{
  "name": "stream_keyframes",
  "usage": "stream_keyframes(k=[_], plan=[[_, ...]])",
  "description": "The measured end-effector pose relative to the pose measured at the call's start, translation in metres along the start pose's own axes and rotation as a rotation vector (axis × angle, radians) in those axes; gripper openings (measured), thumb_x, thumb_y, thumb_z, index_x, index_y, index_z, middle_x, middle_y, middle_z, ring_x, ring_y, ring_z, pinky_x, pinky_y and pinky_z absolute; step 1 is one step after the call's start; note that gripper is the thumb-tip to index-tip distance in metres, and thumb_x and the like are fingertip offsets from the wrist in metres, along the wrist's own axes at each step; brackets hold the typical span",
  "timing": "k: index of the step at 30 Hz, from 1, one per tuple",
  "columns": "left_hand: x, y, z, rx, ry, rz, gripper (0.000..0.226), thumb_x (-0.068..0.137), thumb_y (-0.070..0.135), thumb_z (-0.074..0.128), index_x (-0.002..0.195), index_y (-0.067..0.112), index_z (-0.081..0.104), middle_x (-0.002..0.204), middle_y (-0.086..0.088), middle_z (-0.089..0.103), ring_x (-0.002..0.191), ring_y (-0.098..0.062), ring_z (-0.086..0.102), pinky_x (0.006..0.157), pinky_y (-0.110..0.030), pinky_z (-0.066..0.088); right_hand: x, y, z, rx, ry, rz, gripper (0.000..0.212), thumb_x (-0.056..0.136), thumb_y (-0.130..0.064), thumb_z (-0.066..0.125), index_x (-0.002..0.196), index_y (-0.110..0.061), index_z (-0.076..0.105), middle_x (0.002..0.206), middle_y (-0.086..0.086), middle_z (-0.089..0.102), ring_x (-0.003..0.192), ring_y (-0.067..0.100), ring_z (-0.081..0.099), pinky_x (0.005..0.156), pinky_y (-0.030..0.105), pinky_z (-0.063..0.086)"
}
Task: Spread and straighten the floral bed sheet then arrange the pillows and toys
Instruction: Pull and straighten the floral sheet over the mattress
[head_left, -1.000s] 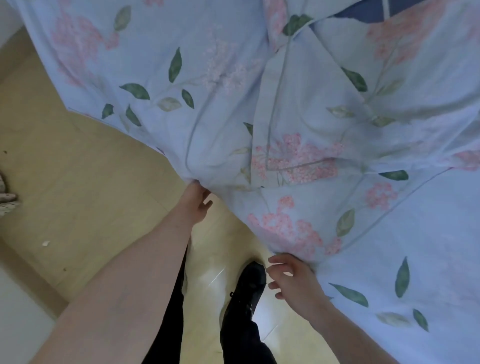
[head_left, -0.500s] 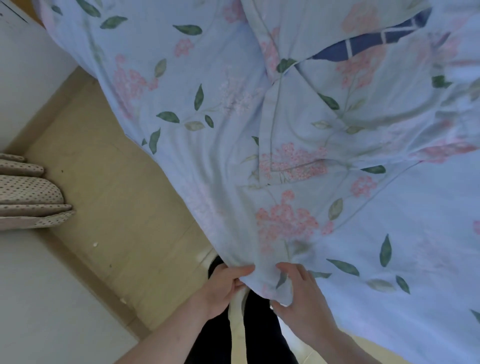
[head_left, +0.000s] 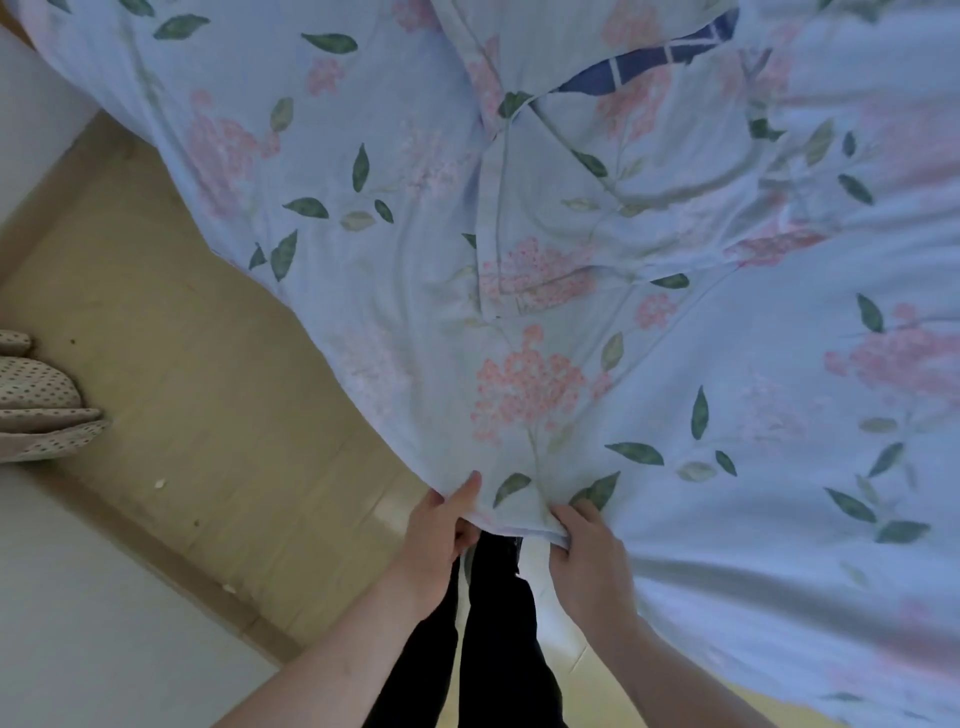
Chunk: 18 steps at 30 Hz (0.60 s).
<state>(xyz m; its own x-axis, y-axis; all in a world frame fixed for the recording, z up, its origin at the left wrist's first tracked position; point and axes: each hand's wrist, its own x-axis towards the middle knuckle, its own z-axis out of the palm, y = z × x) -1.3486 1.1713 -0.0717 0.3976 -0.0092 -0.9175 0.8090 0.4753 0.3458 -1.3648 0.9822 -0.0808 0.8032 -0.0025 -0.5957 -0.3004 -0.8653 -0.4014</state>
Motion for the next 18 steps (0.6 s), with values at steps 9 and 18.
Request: stream_keyframes(k=[9, 18], plan=[[-0.007, -0.043, 0.04, 0.119, 0.025, -0.026, 0.012, 0.101, 0.014, 0.062, 0.102, 0.002, 0.065, 0.098, -0.014, 0.07, 0.092, -0.025, 0.071, 0.075, -0.025, 0.06, -0.055, 0.049, -0.011, -0.13, 0.005, 0.072, 0.027, 0.081, -0.003, 0.06, 0.095, -0.025, 0.055, 0.094, -0.011, 0.049, 0.067, 0.026, 0.054, 0.056, 0.035, 0.039], [-0.02, -0.09, 0.049, 0.08, 0.011, -0.112, 0.026, 0.098, 0.027, 0.064, 0.12, 0.016, 0.069, 0.109, -0.004, 0.077, 0.098, -0.02, 0.071, 0.09, -0.033, 0.055, -0.065, 0.083, -0.012, 0.046, -0.047, 0.065, 0.022, 0.071, -0.005, 0.055, 0.069, -0.024, 0.043, 0.075, -0.003, 0.049, 0.061, 0.022, 0.047, 0.051, 0.031, 0.034]])
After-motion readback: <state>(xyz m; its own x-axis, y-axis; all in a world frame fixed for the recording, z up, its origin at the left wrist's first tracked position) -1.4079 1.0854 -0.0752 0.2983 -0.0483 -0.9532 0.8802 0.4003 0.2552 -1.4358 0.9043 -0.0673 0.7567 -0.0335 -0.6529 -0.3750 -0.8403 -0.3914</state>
